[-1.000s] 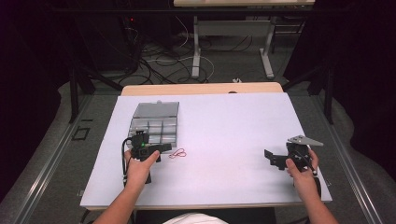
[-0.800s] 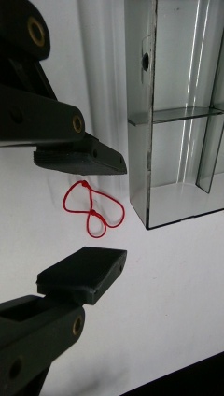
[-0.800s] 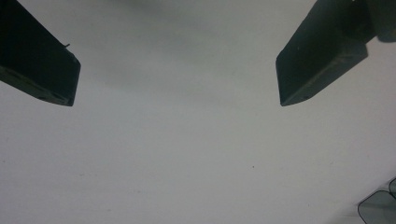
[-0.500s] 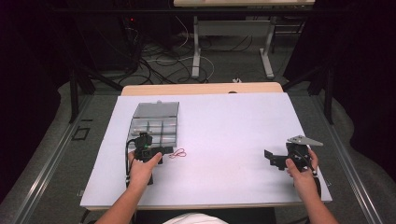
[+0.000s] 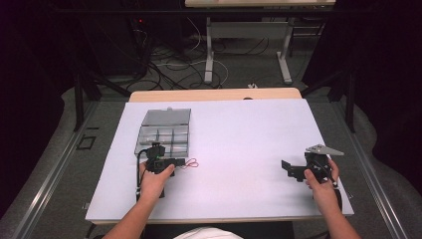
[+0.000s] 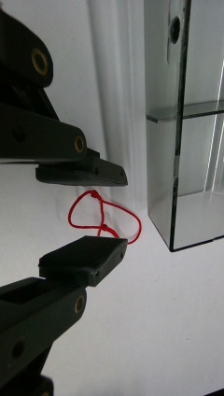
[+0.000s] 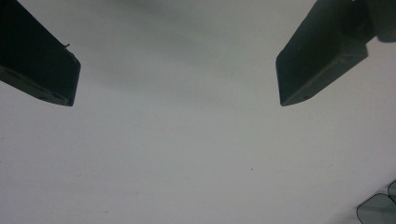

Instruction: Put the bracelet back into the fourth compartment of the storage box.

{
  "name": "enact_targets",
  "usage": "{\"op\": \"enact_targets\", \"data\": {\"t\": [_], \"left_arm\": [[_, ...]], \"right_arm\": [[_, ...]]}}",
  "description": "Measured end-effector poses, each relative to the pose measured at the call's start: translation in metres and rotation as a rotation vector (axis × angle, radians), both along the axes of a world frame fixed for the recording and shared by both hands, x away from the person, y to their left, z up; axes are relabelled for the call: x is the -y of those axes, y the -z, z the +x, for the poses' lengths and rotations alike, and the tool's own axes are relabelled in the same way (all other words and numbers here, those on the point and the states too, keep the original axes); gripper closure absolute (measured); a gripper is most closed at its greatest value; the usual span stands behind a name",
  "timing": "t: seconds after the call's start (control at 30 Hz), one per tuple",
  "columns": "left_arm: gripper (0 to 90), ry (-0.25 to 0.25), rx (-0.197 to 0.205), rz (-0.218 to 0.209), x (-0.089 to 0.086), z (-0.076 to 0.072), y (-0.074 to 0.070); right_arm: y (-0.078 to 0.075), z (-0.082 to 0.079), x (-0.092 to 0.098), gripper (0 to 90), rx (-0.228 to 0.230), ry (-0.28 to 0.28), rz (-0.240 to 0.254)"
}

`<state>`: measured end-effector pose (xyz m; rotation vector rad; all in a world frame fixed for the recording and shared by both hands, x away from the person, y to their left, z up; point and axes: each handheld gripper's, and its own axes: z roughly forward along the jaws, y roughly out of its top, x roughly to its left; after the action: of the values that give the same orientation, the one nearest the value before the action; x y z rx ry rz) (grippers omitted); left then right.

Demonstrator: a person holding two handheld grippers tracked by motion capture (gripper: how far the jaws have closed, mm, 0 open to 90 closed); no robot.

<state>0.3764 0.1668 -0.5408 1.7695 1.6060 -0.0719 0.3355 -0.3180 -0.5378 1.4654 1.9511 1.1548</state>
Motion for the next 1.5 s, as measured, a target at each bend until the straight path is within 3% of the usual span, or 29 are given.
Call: {"op": "enact_targets", "data": {"t": [0.43, 0.53, 0.87, 1.5], "left_arm": [[70.9, 0.002, -0.003, 0.028, 0.001, 0.003, 0.006], [71.9, -0.009, -0.008, 0.015, 0.004, 0.003, 0.007], [76.5, 0.015, -0.017, 0.027, 0.005, 0.005, 0.011], [86.4, 0.013, -0.007, 0.05, 0.005, 0.006, 0.012]], "right_arm": [[0.001, 0.0, 0.0, 0.0, -0.003, -0.003, -0.004], [0.001, 0.0, 0.0, 0.0, -0.002, -0.006, -0.007], [0.001, 0.001, 0.0, 0.0, -0.006, -0.011, -0.004], [0.002, 0.001, 0.0, 0.0, -0.009, -0.014, -0.01]]}}
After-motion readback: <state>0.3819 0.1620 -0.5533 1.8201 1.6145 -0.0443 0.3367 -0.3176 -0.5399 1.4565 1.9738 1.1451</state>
